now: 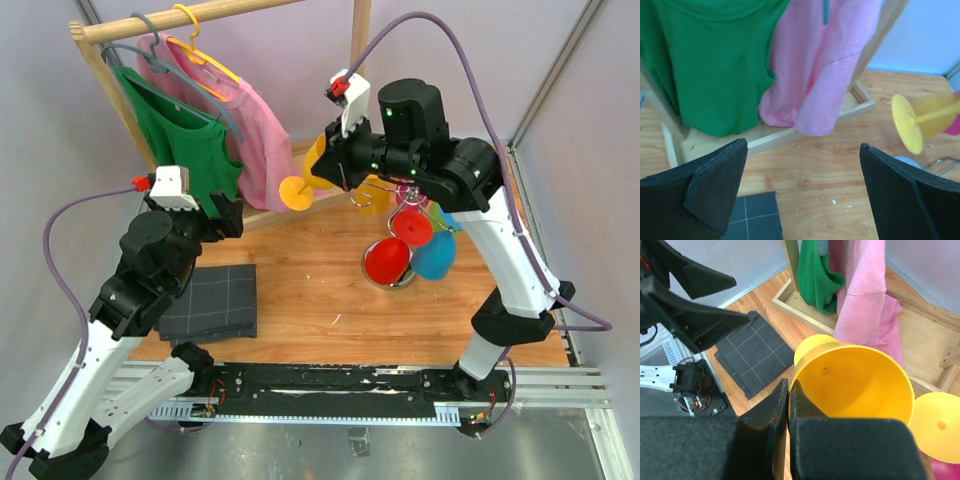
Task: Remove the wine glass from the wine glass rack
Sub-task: Place the wine glass at the center of the board.
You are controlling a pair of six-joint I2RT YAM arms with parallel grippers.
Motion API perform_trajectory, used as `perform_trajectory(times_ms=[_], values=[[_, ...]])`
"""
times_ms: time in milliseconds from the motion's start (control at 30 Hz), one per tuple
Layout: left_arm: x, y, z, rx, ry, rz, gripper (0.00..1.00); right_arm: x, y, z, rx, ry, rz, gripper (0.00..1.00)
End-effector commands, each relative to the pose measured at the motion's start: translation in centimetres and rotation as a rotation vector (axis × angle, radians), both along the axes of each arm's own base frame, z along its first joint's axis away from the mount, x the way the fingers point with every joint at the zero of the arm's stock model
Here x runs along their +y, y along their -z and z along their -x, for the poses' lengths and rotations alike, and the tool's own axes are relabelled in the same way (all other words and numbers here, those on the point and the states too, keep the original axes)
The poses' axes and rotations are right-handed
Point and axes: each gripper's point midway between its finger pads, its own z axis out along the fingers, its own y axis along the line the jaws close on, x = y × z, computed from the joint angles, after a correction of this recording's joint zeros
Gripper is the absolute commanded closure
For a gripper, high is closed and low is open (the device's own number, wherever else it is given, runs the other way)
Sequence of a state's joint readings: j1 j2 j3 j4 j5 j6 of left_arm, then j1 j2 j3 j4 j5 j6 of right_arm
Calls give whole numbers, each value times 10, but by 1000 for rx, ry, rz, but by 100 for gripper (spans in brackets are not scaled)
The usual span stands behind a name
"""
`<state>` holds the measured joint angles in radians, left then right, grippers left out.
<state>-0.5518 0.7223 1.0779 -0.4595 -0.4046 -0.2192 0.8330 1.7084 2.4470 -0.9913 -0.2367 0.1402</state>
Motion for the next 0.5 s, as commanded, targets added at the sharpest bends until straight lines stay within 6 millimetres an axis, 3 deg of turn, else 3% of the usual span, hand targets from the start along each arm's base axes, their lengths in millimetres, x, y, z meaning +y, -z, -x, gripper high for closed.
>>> perform_trajectory(times_ms=[0, 200, 467], values=[[21, 12, -4, 37, -130, 44, 1, 15, 19, 8, -28, -19, 83, 99], [31, 21, -7, 65, -184, 62, 1, 44, 63, 15, -17, -54, 207, 99], [31, 12, -9, 56, -188, 96, 1, 67, 119, -3, -1, -11, 282, 99]])
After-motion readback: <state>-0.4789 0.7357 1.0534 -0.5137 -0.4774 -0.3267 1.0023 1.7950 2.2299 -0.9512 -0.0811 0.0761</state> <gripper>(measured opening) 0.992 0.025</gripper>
